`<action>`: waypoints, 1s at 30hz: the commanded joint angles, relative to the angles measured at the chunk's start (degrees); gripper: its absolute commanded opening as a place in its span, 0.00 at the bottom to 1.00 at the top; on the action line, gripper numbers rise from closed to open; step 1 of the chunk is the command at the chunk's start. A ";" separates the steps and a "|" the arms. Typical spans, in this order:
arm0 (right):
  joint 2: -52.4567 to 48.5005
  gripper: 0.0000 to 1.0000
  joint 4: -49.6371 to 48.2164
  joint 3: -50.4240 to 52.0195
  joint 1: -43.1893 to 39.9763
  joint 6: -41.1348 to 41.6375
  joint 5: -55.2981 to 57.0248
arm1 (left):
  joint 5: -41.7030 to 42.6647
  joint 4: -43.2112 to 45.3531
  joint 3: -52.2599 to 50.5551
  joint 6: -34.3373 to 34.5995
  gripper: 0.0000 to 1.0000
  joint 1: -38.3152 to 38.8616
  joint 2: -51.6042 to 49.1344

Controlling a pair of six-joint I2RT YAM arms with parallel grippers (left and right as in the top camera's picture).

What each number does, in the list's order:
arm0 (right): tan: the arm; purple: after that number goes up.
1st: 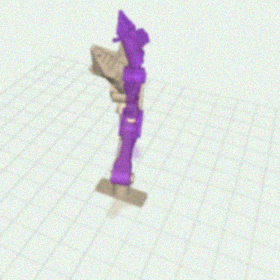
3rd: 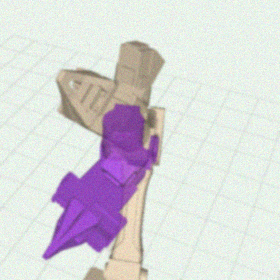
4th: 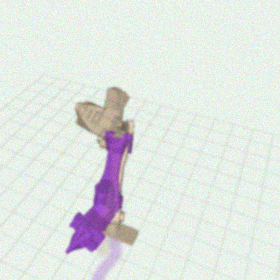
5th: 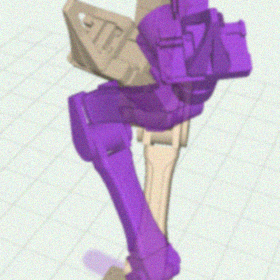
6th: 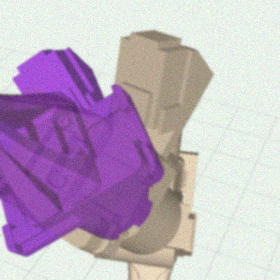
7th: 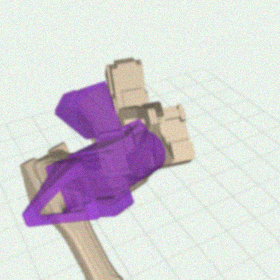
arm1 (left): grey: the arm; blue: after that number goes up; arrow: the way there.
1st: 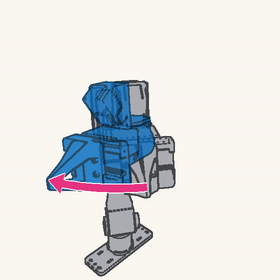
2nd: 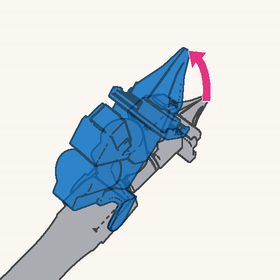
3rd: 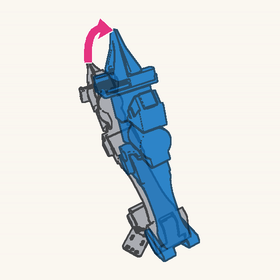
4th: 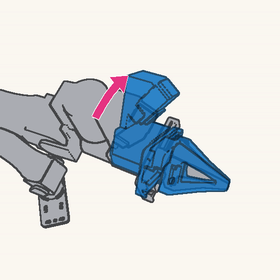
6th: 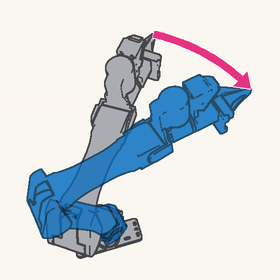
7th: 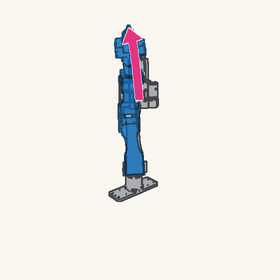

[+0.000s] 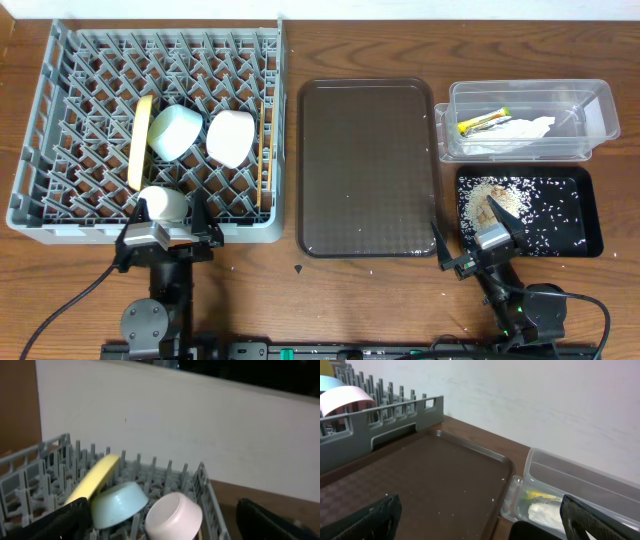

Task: Sort waste into correct bins and load items into the dishwasher

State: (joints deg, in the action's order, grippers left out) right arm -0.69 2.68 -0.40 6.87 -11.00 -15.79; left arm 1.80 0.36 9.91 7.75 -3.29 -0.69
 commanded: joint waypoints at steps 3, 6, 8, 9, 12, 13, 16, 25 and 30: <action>0.26 0.99 0.24 0.09 0.37 0.22 0.13 | 0.79 2.58 -6.29 0.74 0.93 -0.11 0.59; 0.26 0.99 0.24 0.09 0.37 0.22 0.13 | 0.76 3.52 -9.68 0.81 0.93 -0.02 0.59; 0.26 0.99 0.24 0.09 0.37 0.22 0.13 | 0.74 1.11 -9.68 0.74 0.93 0.15 0.59; 0.26 0.99 0.24 0.09 0.37 0.22 0.13 | 0.76 0.52 -9.68 0.74 0.93 0.15 0.59; 0.26 0.99 0.24 0.09 0.37 0.22 0.13 | 0.74 -2.64 -9.68 0.74 0.93 0.15 0.59; 0.26 0.99 0.24 0.09 0.37 0.22 0.13 | 0.74 -4.07 -9.68 0.74 0.93 0.15 0.59; 0.26 0.99 0.24 0.09 0.37 0.22 0.13 | 0.57 -4.22 -9.68 0.74 0.93 0.15 -0.07; 0.20 0.99 0.24 0.09 0.35 0.22 0.13 | 0.57 -4.20 -9.68 0.74 0.93 0.15 -1.55; 0.13 0.99 0.24 0.09 0.33 0.22 0.13 | 0.57 -4.20 -9.68 0.72 0.93 0.15 -1.68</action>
State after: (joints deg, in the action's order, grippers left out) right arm -0.69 2.68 -0.40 6.87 -11.00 -15.79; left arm 2.83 -1.10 0.67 7.94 -3.27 -2.20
